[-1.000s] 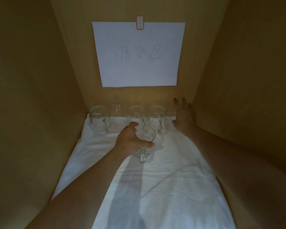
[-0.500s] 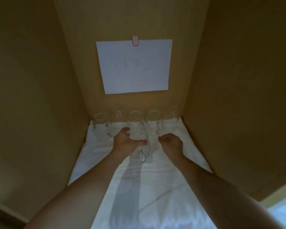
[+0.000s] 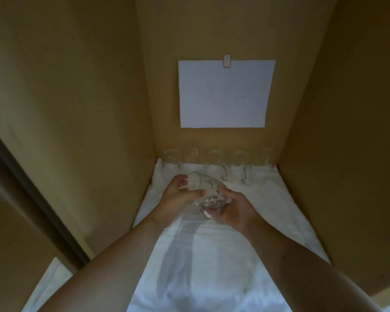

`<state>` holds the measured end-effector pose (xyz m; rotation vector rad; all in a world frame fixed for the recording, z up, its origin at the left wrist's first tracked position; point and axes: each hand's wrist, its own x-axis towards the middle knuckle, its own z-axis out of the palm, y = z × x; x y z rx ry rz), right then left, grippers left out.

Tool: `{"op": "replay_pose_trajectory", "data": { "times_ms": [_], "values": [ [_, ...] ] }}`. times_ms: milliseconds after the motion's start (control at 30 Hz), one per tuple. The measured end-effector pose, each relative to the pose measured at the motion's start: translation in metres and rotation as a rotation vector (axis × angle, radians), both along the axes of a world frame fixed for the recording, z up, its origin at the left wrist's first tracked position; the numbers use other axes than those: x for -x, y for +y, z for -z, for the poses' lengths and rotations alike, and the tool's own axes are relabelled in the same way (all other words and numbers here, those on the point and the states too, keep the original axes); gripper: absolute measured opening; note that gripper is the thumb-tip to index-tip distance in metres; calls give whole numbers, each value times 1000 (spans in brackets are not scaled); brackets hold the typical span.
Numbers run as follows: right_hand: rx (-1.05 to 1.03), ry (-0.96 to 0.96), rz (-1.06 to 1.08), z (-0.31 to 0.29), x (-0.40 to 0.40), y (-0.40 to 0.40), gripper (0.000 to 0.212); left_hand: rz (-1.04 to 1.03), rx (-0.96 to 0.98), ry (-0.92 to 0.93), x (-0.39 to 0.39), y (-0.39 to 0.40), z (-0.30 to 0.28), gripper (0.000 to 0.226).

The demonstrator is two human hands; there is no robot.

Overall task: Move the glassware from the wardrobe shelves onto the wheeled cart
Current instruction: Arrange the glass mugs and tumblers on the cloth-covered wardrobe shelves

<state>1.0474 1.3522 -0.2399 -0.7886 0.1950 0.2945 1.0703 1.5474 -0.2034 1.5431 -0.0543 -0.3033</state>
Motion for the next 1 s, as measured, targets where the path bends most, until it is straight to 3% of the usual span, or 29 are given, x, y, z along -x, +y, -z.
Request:
{"op": "replay_pose_trajectory", "data": {
  "times_ms": [133, 233, 333, 433, 633, 1000],
  "values": [
    [412, 44, 97, -7, -12, 5, 58, -79, -181, 37, 0, 30, 9, 81],
    [679, -4, 70, -14, -24, 20, 67, -95, -609, -35, -2, 49, 24, 78],
    [1036, -221, 76, -22, -37, 40, 72, 120, -993, -155, 6, 62, 45, 93],
    [1441, -498, -12, -23, -48, 59, 83, 334, -1204, -141, 16, 73, 68, 117],
    [1648, -552, -116, -11, -69, 85, 85, 384, -1214, -140, 14, 78, 82, 122],
    [1738, -581, -197, -6, -114, 125, 85, 408, -1260, -128, 10, 74, 81, 126]
  ]
}}
